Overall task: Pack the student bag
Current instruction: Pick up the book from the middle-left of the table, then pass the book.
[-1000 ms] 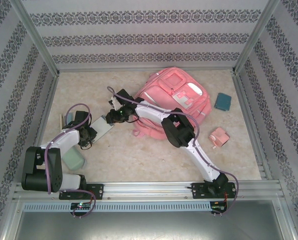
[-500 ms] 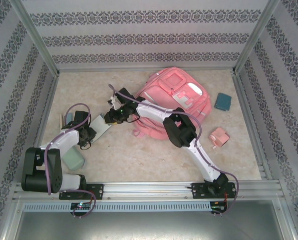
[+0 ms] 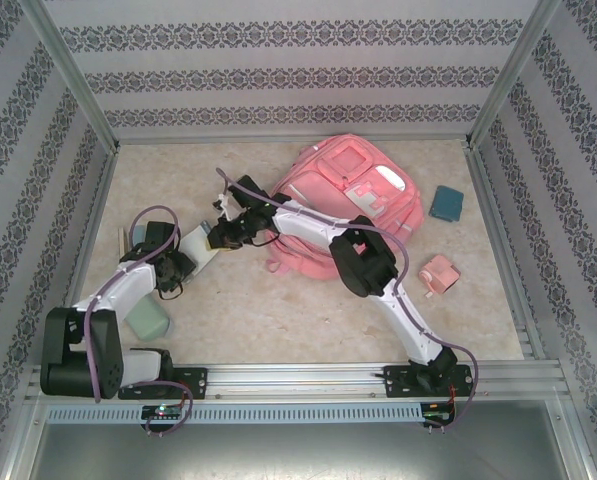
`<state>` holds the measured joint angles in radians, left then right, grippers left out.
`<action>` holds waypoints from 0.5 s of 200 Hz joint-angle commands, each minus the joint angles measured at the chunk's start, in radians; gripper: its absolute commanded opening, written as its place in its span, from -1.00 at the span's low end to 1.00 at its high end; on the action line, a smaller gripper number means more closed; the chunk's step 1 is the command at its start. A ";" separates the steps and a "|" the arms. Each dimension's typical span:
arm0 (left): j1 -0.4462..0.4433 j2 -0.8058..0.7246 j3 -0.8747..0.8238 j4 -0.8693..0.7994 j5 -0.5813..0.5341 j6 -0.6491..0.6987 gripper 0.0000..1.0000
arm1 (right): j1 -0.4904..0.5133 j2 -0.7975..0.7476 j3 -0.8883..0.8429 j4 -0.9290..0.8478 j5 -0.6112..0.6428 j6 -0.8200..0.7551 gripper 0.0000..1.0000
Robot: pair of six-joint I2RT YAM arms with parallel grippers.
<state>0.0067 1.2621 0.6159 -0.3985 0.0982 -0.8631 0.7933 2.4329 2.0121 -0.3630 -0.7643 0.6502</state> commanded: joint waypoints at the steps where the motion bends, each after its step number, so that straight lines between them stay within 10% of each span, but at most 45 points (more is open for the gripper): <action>1: -0.006 -0.068 0.061 -0.006 0.132 0.008 -0.04 | -0.034 -0.148 -0.040 0.067 -0.005 0.013 -1.00; 43: -0.006 -0.090 0.129 0.091 0.278 -0.033 0.50 | -0.115 -0.303 -0.189 0.166 -0.017 0.075 -1.00; 100: -0.007 -0.030 0.153 0.433 0.480 -0.212 0.65 | -0.192 -0.495 -0.376 0.209 0.056 0.074 -1.00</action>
<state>0.0067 1.2072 0.7376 -0.1627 0.4599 -0.9714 0.6102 2.0159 1.6920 -0.2108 -0.7361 0.7200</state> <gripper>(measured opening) 0.815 0.152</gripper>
